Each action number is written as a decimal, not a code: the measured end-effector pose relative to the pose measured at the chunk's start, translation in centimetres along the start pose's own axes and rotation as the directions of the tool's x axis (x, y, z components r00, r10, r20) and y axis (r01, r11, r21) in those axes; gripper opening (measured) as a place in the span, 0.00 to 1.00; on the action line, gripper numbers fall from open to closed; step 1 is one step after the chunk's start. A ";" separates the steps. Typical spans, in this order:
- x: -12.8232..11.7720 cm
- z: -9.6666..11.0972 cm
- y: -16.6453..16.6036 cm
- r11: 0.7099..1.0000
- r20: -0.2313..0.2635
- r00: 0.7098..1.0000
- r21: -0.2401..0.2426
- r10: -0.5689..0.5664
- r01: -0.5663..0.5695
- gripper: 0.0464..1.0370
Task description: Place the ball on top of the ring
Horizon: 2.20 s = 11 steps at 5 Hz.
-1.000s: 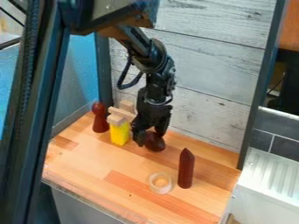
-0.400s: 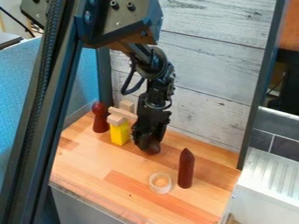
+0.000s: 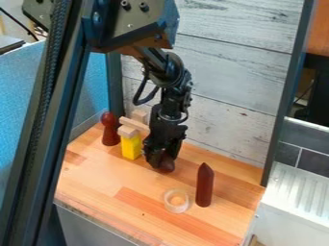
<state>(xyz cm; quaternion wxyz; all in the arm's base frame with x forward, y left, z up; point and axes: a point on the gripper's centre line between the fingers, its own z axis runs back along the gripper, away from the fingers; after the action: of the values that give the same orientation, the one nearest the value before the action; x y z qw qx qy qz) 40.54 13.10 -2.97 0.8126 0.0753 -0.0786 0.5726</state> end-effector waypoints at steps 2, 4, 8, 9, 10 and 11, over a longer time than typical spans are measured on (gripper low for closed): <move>-1.3 4.5 0.5 0.988 0.014 0.994 -0.107 -0.109 0.110 0.67; -1.4 7.4 1.8 0.982 -0.065 0.980 -0.030 -0.189 0.187 0.67; 0.2 8.0 4.7 0.915 -0.624 0.760 0.391 0.179 0.105 0.67; -0.3 8.2 5.1 0.918 -0.683 0.712 0.370 0.162 0.146 0.67; -1.8 7.2 5.6 0.916 -0.750 0.648 0.343 0.132 0.210 0.67; -2.2 7.3 5.5 0.922 -0.775 0.620 0.318 0.120 0.219 0.67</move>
<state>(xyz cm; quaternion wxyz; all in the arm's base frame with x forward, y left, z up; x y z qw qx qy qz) 34.37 11.36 3.87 0.7495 -0.0221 0.3981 0.5284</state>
